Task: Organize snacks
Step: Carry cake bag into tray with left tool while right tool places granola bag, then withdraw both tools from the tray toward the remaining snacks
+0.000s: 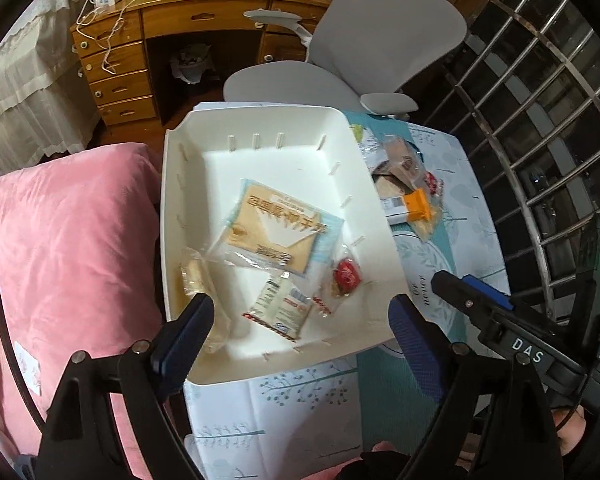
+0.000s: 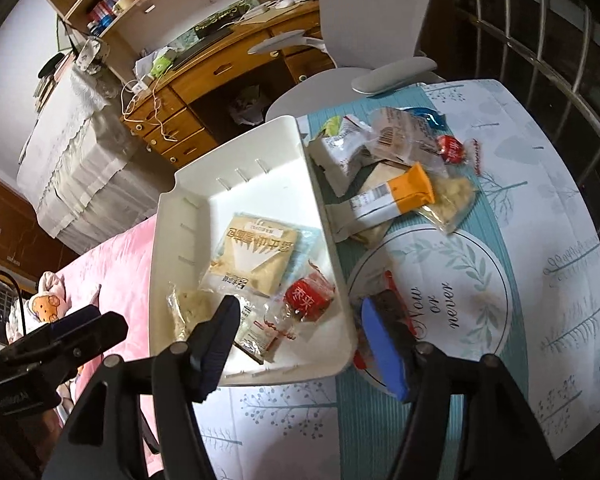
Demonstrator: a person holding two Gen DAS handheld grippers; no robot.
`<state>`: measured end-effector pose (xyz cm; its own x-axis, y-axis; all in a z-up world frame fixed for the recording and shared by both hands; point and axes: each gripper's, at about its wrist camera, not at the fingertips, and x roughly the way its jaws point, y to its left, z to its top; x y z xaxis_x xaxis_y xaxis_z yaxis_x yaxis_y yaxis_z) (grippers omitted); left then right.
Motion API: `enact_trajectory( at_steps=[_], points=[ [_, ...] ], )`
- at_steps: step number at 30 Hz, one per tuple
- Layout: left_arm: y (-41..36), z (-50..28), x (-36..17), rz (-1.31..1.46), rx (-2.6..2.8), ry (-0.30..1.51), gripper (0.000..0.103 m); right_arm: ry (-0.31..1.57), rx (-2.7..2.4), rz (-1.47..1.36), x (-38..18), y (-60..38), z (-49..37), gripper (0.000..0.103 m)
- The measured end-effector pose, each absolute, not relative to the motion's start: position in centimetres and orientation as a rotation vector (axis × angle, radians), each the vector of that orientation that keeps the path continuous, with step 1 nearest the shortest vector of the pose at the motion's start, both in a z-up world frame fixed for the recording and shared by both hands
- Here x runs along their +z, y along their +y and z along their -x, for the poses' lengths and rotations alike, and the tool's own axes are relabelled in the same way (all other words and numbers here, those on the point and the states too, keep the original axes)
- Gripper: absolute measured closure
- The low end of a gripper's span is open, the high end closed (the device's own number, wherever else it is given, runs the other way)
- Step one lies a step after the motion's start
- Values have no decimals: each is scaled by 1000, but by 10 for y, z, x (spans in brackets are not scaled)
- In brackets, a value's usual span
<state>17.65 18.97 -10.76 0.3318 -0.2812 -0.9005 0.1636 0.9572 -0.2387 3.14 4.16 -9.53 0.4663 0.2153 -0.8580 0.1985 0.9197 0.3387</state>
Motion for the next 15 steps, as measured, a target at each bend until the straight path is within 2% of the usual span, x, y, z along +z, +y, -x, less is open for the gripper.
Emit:
enact_trajectory(
  at_steps=[15],
  points=[
    [128,-132,-123,-13,-397,1220,15,1134,-64,-535,-118,-10,3,40]
  ],
)
